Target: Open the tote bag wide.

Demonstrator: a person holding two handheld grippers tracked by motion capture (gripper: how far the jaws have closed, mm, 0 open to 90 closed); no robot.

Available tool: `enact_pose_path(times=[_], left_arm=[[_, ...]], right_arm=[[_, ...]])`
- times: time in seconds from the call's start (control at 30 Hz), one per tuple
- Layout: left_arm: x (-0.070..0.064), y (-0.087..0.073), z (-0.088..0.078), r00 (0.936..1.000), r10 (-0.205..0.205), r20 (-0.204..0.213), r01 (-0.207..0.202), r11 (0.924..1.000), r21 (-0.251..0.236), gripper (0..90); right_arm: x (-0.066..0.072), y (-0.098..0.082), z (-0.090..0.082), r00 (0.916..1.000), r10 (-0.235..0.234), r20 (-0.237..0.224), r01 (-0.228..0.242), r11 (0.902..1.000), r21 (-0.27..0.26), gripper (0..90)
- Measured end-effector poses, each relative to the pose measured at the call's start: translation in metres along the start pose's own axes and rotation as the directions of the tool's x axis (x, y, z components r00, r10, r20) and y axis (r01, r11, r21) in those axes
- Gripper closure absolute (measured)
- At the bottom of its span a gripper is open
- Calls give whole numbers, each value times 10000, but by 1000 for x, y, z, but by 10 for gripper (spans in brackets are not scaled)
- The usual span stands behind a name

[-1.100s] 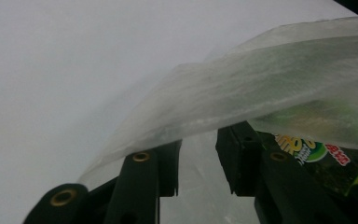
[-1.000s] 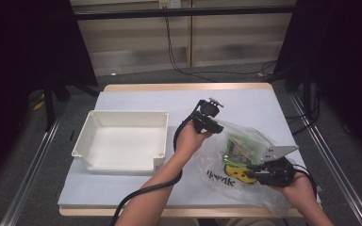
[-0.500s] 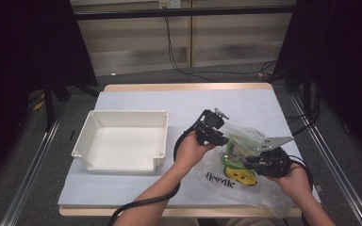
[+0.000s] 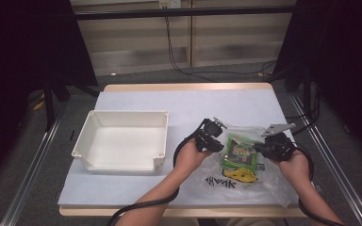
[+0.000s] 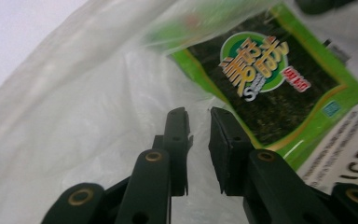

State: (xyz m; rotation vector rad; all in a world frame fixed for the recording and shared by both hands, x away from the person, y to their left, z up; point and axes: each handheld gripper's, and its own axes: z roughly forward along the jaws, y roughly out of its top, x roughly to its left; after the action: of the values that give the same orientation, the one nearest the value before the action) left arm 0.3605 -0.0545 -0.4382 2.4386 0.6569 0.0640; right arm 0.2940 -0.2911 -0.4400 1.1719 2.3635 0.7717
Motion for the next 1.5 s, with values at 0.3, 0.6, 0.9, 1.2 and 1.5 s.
enact_pose_path(times=[0.3, 0.6, 0.9, 1.2, 1.5], left_arm=[[6, -2, 9, 9998, -138, -109, 141, 9996, 227, 812], [11, -2, 20, 9994, -198, -277, 210, 9989, 430, 844], [12, -4, 24, 9995, -95, -300, 111, 9983, 567, 867], [4, -14, 19, 9998, 32, 196, -48, 9968, 792, 900], [12, -5, 4, 9993, -362, -121, 363, 9993, 35, 838]], right_arm=[[-23, -1, 8, 9976, 470, 503, -476, 9988, 107, 900], [-41, -2, 20, 9926, 962, 741, -946, 9952, -249, 900], [-51, -2, 38, 9893, 1250, 757, -1238, 9921, -199, 900], [-47, -11, 45, 9881, 1532, -102, -1533, 9881, -127, 900], [-35, -12, 39, 9898, 1317, -548, -1325, 9911, -118, 900]])
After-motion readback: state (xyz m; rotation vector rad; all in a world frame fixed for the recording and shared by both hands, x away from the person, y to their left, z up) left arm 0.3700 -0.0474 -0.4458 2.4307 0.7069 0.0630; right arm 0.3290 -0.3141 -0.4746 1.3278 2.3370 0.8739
